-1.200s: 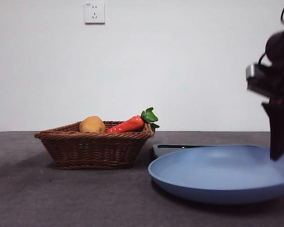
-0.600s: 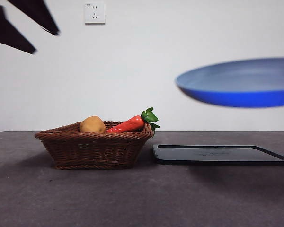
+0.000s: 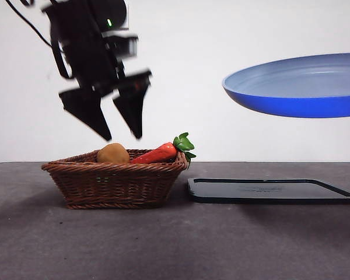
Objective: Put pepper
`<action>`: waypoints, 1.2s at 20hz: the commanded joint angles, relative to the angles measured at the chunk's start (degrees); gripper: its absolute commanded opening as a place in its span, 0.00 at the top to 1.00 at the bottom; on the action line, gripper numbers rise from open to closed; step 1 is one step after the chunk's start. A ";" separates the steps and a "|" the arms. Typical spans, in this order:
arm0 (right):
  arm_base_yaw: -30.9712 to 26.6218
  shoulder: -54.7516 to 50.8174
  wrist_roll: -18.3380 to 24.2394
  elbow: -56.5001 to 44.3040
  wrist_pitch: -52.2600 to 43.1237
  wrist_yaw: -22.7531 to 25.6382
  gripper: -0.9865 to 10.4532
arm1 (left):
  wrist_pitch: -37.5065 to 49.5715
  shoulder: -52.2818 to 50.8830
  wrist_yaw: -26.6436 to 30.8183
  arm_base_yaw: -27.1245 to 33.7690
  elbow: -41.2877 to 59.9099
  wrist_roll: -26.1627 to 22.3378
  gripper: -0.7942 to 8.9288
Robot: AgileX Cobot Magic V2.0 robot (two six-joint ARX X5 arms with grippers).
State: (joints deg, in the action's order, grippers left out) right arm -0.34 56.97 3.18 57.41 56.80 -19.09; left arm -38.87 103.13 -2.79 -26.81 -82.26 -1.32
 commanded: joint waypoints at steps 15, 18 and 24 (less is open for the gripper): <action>0.02 0.24 -0.31 1.05 -1.01 -0.50 0.91 | 4.35 11.21 4.24 -0.87 -1.42 -0.11 0.60; 0.02 0.24 -0.11 1.05 -1.03 -0.50 0.91 | 4.09 11.21 4.31 -0.87 -1.42 0.07 0.66; 0.02 0.24 -0.11 1.05 -1.05 -0.48 0.91 | 4.11 10.99 4.39 -0.85 -1.42 2.86 0.78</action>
State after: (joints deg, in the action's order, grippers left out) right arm -0.34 56.97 3.22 57.41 56.58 -19.11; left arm -35.03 113.14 1.65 -27.18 -82.56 0.71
